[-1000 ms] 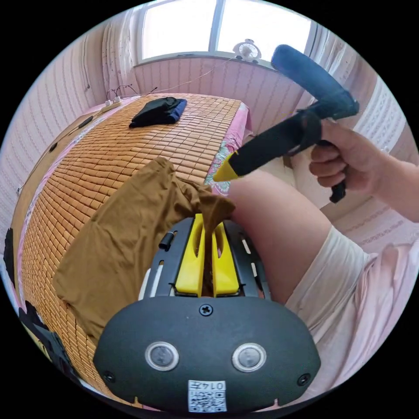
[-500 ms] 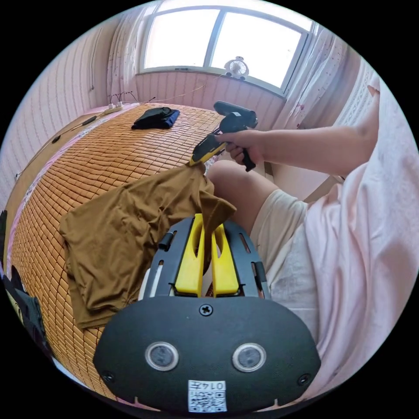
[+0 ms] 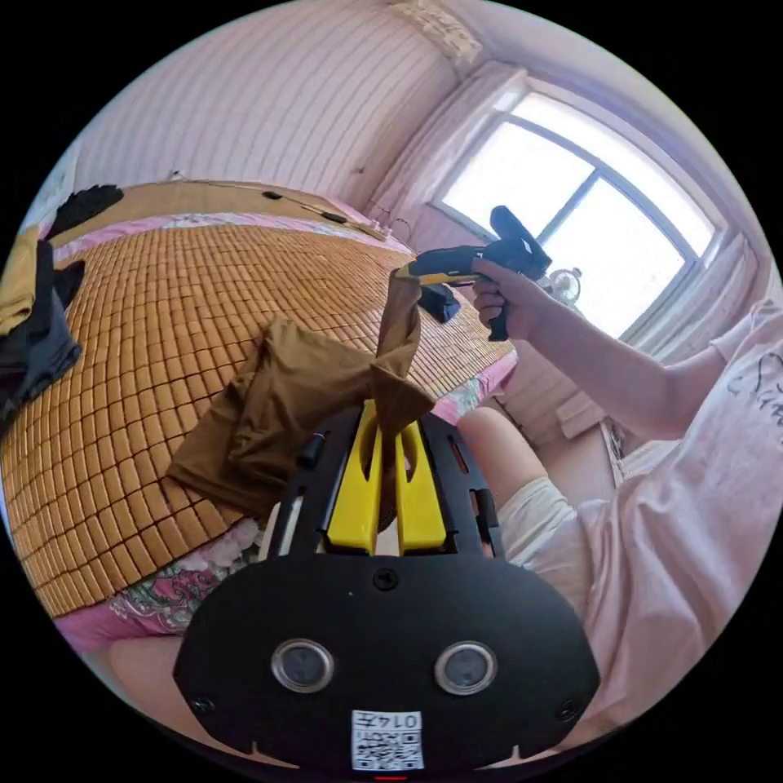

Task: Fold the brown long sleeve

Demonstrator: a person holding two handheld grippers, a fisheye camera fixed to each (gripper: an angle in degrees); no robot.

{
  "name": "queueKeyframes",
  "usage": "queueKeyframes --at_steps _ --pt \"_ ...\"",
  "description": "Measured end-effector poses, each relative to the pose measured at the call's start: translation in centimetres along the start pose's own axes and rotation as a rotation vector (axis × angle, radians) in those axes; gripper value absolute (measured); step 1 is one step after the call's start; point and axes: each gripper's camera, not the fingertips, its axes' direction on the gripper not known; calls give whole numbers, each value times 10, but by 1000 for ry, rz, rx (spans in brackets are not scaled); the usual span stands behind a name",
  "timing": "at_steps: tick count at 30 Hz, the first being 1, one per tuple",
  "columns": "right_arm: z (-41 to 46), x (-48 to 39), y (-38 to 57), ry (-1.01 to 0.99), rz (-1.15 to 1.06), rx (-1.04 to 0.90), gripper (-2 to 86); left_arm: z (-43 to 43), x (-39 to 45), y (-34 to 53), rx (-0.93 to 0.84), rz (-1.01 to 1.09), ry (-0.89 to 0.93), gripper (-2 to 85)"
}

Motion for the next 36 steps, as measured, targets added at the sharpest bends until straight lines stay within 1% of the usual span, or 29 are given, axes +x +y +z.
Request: queueKeyframes --at_steps 1,3,5,7,9,10,13,15,18,19,20,21,22,24,25,26,27,29,33,36 --pt "14 -7 -9 10 7 -13 7 -1 -8 0 6 -34 -17 -7" --pt "64 -28 -39 33 21 -65 7 -1 -42 0 -15 -196 -82 -1" --pt "90 -36 -53 68 33 -93 7 -1 -62 2 -35 -288 -144 13" --pt "104 -40 -62 110 37 -101 10 -1 -77 6 -78 -357 -223 32" --pt "110 -44 -68 119 -31 -79 21 -4 -90 10 -171 -416 -308 50" --pt "111 -45 -69 132 -57 -72 25 -6 -91 11 -183 -416 -324 51" --pt "130 -54 -71 217 -212 -93 71 -21 -88 14 -168 -375 -390 54" --pt "162 -66 -72 262 -345 -188 134 -27 -81 13 -145 -304 -418 67" --pt "206 -86 -69 328 -485 -323 160 -21 -76 9 -129 -240 -412 105" --pt "210 -89 -68 354 -497 -321 160 -18 -76 9 -133 -237 -405 107" --pt "211 -96 -67 349 -535 -299 146 -10 -78 8 -161 -230 -389 110" --pt "213 -101 -66 303 -558 -313 132 -1 -80 7 -217 -241 -383 106" --pt "214 -102 -66 303 -550 -314 126 2 -80 7 -232 -239 -389 103" --pt "215 -107 -66 300 -552 -297 96 5 -70 8 -255 -163 -494 54" --pt "214 -109 -66 293 -558 -293 77 5 -68 8 -267 -143 -506 39" --pt "211 -110 -66 264 -560 -298 39 5 -64 8 -275 -110 -477 20" --pt "206 -110 -65 251 -551 -294 30 4 -61 10 -283 -121 -430 12" --pt "191 -111 -62 197 -544 -258 21 2 -55 14 -293 -118 -430 3" --pt "129 -118 -39 51 -588 -124 14 -25 -28 23 -207 -84 -383 -5" --pt "83 -125 -16 11 -637 -31 13 -55 2 27 -123 -35 -356 -7"
